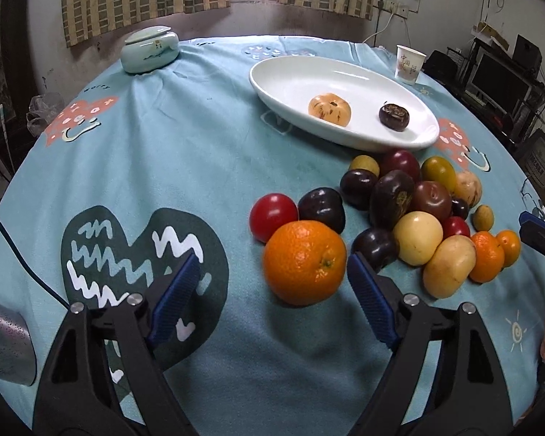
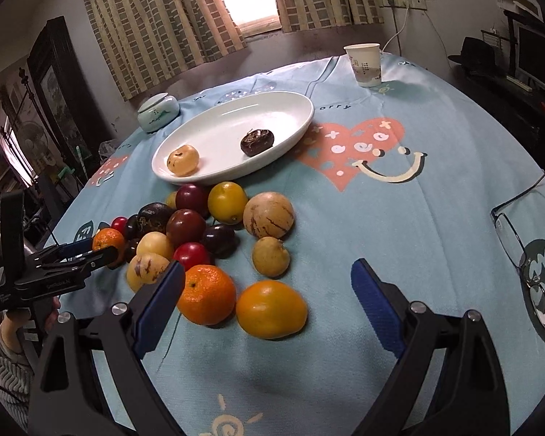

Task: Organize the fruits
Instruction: 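Grasp the orange with the left tool while the right tool grasps the yellow-orange fruit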

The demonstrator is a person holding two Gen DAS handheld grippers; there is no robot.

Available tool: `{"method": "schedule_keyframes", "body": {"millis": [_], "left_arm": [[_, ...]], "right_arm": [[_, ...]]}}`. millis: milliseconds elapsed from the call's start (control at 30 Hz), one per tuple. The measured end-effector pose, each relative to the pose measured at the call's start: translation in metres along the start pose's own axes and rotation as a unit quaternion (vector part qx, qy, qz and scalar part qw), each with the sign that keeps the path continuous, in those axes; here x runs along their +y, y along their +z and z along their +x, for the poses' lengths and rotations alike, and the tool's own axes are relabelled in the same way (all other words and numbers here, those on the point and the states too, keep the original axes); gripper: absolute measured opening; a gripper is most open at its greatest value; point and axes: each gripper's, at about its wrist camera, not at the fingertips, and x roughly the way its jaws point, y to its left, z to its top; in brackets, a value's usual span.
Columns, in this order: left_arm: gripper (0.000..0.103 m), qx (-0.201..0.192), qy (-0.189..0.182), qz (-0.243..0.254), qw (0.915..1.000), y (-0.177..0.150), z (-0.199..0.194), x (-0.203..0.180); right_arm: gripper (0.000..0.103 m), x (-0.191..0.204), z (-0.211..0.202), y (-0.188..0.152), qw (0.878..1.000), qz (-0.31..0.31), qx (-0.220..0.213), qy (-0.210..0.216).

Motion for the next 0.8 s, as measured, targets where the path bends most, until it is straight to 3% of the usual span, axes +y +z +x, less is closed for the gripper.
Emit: {"method": "schedule_keyframes", "body": {"millis": [200, 367, 600, 800], "left_arm": [[0.069, -0.002, -0.016, 0.003, 0.9999, 0.001, 0.002, -0.002], [0.046, -0.001, -0.046, 0.007, 0.9989, 0.001, 0.003, -0.004], [0.045, -0.014, -0.05, -0.026, 0.9983, 0.001, -0.002, 0.008], [0.046, -0.014, -0.062, -0.045, 0.997, 0.001, -0.002, 0.016]], "right_arm": [[0.093, -0.005, 0.003, -0.001, 1.0, 0.012, 0.008, 0.001], [0.093, -0.009, 0.004, -0.001, 1.0, 0.021, 0.014, 0.002], [0.093, -0.003, 0.003, -0.004, 1.0, -0.006, 0.022, -0.002], [0.078, 0.0, -0.002, -0.017, 0.998, -0.041, 0.052, -0.015]]}}
